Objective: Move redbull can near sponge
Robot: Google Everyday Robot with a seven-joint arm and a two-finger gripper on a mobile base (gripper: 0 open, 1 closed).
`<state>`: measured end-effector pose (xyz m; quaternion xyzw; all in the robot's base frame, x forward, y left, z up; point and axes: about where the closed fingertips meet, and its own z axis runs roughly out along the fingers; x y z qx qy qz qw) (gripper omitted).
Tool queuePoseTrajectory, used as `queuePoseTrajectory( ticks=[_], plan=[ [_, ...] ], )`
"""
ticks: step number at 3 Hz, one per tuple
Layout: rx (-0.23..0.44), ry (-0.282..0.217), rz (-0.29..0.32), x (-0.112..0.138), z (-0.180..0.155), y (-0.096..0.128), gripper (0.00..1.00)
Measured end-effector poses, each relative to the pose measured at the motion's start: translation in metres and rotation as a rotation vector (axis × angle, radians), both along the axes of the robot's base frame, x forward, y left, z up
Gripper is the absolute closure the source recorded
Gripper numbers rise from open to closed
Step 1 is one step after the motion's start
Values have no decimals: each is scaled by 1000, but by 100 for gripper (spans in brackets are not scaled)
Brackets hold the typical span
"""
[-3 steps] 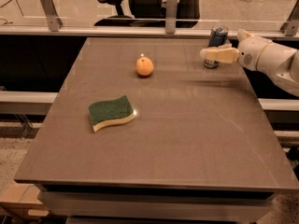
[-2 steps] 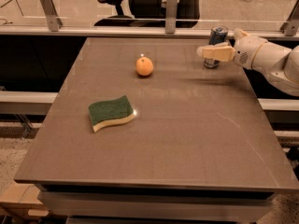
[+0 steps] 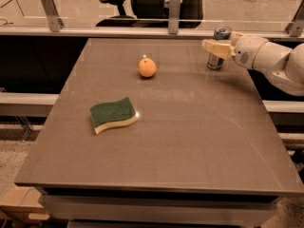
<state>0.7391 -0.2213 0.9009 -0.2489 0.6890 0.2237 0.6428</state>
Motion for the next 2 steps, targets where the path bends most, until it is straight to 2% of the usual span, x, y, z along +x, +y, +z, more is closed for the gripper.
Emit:
queuePoseTrajectory(
  ticks=[2],
  plan=[
    [-14, -21, 30, -6, 12, 3, 88]
  ],
)
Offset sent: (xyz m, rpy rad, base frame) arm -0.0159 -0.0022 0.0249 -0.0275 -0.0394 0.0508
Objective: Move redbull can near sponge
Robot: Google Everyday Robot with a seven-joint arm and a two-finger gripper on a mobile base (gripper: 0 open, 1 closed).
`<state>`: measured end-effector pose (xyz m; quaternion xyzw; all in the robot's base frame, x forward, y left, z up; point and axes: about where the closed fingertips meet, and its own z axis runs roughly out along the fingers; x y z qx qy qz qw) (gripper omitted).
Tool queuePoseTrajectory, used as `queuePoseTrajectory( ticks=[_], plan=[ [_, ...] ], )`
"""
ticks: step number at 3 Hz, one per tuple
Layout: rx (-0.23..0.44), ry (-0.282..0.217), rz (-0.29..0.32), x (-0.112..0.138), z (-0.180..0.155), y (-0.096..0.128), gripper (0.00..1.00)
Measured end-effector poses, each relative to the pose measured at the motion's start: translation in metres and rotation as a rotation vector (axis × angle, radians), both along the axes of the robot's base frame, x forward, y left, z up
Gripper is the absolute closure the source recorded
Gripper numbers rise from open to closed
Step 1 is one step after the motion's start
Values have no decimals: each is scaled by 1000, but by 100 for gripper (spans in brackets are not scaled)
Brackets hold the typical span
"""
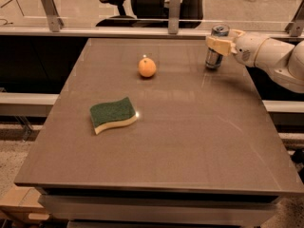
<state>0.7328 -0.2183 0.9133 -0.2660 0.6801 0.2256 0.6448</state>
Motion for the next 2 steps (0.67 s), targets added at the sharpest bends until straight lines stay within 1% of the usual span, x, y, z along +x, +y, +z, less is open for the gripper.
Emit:
queuePoseTrajectory(
  ticks=[1, 2],
  plan=[
    [-4, -7, 46, -7, 13, 1, 100],
    [-1, -23, 97, -21, 34, -1, 100]
  ],
)
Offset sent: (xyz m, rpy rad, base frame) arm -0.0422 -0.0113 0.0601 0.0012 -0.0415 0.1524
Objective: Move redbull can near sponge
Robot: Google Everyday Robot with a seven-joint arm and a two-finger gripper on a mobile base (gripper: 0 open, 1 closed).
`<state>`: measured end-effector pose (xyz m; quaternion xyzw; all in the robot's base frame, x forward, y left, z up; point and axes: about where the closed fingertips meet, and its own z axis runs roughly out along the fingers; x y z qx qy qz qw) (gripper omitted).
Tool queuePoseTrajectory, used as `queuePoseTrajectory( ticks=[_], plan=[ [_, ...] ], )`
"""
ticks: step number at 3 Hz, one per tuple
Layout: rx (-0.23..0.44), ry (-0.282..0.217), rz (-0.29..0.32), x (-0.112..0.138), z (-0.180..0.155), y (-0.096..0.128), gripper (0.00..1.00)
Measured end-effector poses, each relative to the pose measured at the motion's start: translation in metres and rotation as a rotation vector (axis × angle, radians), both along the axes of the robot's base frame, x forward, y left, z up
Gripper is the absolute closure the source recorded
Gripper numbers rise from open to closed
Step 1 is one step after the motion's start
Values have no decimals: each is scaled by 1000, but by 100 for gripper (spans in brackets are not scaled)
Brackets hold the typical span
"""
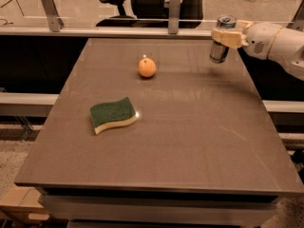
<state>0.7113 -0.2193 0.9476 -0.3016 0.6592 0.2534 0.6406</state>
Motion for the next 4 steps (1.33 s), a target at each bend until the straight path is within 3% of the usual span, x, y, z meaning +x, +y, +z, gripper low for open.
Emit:
queuePoseTrajectory(
  ticks=[2, 4],
  plan=[
    [54, -15, 45, -69, 39, 1, 100],
    [43, 34, 61, -144, 49, 17, 100]
  ],
)
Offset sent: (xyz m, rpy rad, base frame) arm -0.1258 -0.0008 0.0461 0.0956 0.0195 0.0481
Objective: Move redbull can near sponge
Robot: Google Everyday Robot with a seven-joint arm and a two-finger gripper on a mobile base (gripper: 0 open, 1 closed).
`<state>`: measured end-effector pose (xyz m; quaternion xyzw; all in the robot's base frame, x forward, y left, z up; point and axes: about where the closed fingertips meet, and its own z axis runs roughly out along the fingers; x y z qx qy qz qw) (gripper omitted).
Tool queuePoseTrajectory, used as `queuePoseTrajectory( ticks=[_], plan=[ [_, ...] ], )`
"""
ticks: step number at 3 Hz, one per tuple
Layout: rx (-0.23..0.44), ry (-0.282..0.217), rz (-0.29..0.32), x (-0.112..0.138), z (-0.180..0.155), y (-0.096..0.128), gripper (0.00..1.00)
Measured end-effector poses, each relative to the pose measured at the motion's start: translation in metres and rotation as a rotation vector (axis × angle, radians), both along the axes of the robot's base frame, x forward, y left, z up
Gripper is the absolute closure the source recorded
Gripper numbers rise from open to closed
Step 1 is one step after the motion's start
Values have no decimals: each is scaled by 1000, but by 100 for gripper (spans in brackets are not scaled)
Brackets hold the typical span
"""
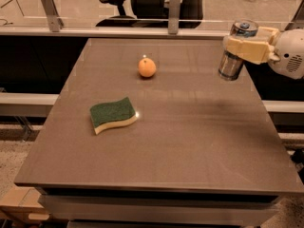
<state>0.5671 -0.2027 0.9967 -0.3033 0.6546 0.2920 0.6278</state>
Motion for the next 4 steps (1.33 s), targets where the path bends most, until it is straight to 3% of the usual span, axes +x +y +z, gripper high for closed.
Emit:
queuePoseTrajectory(
  ticks=[1, 2, 4],
  plan=[
    [-39, 10, 34, -24, 6, 15, 100],
    [-89, -17, 62, -39, 9, 35, 100],
    [-140, -66, 168, -46, 6, 80, 100]
  ],
)
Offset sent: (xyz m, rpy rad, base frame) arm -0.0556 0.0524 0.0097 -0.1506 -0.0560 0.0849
